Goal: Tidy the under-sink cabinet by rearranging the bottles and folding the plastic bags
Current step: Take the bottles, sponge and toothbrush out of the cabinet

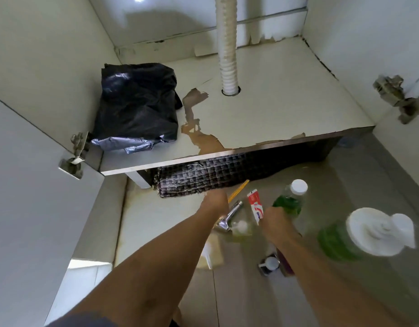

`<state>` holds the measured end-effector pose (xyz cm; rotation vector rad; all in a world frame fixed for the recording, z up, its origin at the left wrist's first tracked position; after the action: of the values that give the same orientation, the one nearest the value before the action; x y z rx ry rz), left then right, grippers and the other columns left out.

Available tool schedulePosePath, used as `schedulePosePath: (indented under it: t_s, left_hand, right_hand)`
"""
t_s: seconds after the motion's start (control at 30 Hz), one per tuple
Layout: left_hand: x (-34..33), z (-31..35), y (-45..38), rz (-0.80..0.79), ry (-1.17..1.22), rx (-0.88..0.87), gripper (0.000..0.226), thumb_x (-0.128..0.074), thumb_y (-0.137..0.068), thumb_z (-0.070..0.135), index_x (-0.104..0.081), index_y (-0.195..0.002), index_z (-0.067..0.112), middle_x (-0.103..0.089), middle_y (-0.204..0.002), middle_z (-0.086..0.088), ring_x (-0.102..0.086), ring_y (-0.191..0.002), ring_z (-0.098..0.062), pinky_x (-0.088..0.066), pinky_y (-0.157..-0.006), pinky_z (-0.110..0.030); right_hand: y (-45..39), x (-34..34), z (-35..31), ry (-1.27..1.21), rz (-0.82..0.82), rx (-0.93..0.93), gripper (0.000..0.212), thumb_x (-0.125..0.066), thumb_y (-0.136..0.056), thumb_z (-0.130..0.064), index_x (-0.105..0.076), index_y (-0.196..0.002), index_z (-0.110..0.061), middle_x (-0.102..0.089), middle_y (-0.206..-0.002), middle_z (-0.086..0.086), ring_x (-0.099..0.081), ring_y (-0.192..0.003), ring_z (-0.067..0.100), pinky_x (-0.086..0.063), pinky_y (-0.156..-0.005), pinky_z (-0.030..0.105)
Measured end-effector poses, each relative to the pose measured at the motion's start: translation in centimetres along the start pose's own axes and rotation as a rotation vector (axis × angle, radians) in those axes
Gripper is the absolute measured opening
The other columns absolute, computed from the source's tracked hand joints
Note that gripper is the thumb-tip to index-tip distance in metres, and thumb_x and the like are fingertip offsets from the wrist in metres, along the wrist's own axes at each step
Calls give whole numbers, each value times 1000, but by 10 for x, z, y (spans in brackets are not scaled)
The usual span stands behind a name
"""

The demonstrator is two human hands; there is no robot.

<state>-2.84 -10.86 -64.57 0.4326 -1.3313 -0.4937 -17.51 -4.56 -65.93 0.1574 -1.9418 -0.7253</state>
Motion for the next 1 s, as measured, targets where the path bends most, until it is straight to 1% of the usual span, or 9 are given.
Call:
schedulePosePath:
  t_s: [0.1, 0.3, 0.4, 0.47, 0.6, 0.77, 0.87, 0.9, 1.0]
  left_hand:
    - [-15, -10, -19, -13, -22, -44, 26, -53, -86, -3, -56, -112, -4, -58, -120, -22, -54, -115, -32, -48, -86, -34]
    - [-15, -14, -24, 12, 38, -98, 30, -48, -86, -6, -58, -114, -6, -59, -120, -23, -56, -114, -34, -48, -88, -34]
    - [2, -25, -9, 41, 134, -98, 35, -49, -84, -6, -61, -117, -2, -63, -116, -20, -60, -109, -33, -52, -89, -37]
    - [23, -41, 2, 96, 196, -79, 35, -51, -84, -2, -62, -116, 3, -64, -116, -18, -61, -107, -32, -53, -87, -37]
    - [94, -82, 35, 382, 267, -61, 24, -52, -86, 13, -66, -106, 12, -68, -110, -11, -63, -102, -29, -53, -87, -38]
    - [193, -108, 89, 789, 502, -261, 13, -57, -89, 13, -69, -93, 9, -70, -84, -4, -57, -68, -11, -42, -62, -11]
    - [235, -152, 79, 1091, 711, -25, 19, -57, -89, 15, -63, -106, 11, -65, -93, -1, -58, -80, -12, -46, -71, -20]
    - [244, -166, 66, 1071, 759, 83, 28, -56, -90, 18, -56, -117, 10, -62, -105, -3, -58, -93, -16, -47, -79, -25]
    - [246, -190, 18, 701, 834, 295, 60, -57, -91, 27, -32, -141, 4, -46, -136, -17, -47, -123, -34, -41, -101, -39]
  right_hand:
    - [-12, -11, 0, 30, -19, -26, 31, -57, -91, -12, -57, -121, -3, -64, -115, 14, -63, -104, 26, -49, -76, 28]
    - [-10, -16, -4, -57, -20, -40, 32, -56, -92, -12, -55, -122, -1, -65, -109, 14, -65, -97, 27, -53, -75, 29]
    - [3, 7, -26, -30, 39, 60, 14, -50, -94, -14, -61, -92, -5, -59, -76, 5, -63, -73, 22, -48, -54, 25]
    - [7, 32, -53, -26, 104, 154, 25, -46, -94, -16, -59, -74, -7, -62, -70, 6, -65, -67, 23, -53, -55, 32]
    - [5, 84, -128, -176, 260, 344, 21, -50, -91, -13, -65, -86, 0, -71, -86, 15, -68, -74, 30, -58, -72, 43]
    - [-13, 115, -215, -470, 198, 372, 33, -57, -87, -36, -69, -88, -5, -72, -94, 17, -69, -89, 33, -54, -88, 46]
    - [-26, 117, -244, -437, 158, 319, 45, -55, -87, -45, -66, -71, -5, -71, -80, 15, -68, -80, 30, -54, -84, 40]
    - [-32, 116, -250, -436, 151, 297, 49, -55, -88, -47, -62, -66, -4, -68, -72, 13, -66, -71, 28, -52, -75, 34]
    - [-48, 109, -265, -483, 101, 241, 45, -54, -87, -51, -38, -59, -20, -46, -57, 3, -47, -54, 19, -35, -52, 28]
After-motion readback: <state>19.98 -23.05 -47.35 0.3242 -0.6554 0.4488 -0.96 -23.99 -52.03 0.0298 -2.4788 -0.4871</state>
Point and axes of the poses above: each hand's wrist, its own y-axis away from the middle knuckle, its own x-axis out of the back of the hand, z = x × y, the point moved 5 cm from there along -y, towards the middle knuckle
